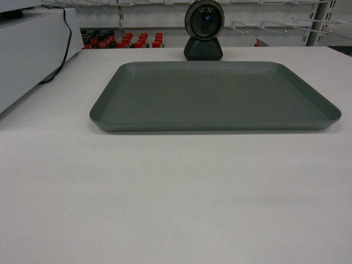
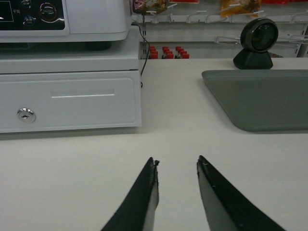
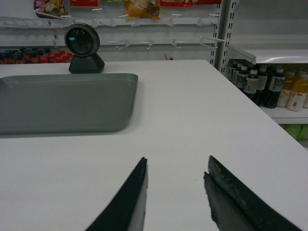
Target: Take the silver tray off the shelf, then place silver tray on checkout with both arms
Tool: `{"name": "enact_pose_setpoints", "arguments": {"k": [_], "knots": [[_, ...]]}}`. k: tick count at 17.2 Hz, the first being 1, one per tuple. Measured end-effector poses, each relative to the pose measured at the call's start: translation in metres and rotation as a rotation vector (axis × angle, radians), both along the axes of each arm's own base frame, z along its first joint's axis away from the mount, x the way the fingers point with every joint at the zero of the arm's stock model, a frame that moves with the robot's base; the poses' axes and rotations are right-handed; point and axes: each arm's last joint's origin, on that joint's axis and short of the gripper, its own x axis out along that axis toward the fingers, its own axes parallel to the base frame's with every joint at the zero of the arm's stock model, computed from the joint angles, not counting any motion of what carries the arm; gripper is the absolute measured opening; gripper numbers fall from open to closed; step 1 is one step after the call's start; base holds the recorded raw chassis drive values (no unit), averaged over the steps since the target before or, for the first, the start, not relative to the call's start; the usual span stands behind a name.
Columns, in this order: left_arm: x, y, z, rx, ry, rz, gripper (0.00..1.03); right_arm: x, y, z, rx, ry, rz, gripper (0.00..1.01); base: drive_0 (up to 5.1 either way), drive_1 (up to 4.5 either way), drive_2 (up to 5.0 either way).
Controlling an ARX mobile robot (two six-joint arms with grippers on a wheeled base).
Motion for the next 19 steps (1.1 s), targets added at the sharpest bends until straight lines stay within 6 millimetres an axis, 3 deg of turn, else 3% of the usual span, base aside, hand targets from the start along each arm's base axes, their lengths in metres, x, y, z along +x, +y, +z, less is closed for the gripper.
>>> {"name": "enact_pose_setpoints", "arguments": {"k": [6, 7, 8, 16, 19], "knots": [[0.0000, 0.0000, 0.0000, 0.000, 0.000, 0.000, 0.86, 0.0000, 0.0000, 0.0000, 0.000, 0.000, 0.000, 0.97, 0.0, 0.00, 0.0], [0.0000, 0.0000, 0.0000, 0.000, 0.000, 0.000, 0.95, 0.0000, 0.0000, 0.0000, 0.000, 0.000, 0.000, 1.00, 0.0, 0.00, 0.0], [0.0000, 0.0000, 0.0000, 0.002, 0.000, 0.000, 1.00, 0.0000, 0.0000, 0.0000, 0.000, 0.000, 0.000, 0.97, 0.0, 0.00, 0.0], [0.0000, 0.0000, 0.0000, 0.002, 0.000, 0.000, 0.98, 0.0000, 0.0000, 0.0000, 0.000, 0.000, 0.000, 0.98, 0.0, 0.00, 0.0], [0.0000, 0.0000, -0.0004, 0.002, 0.004, 0.000, 0.98, 0.0000, 0.0000, -0.0003, 0.000, 0.003, 0.000, 0.98, 0.1, -3.63, 3.7]]}}
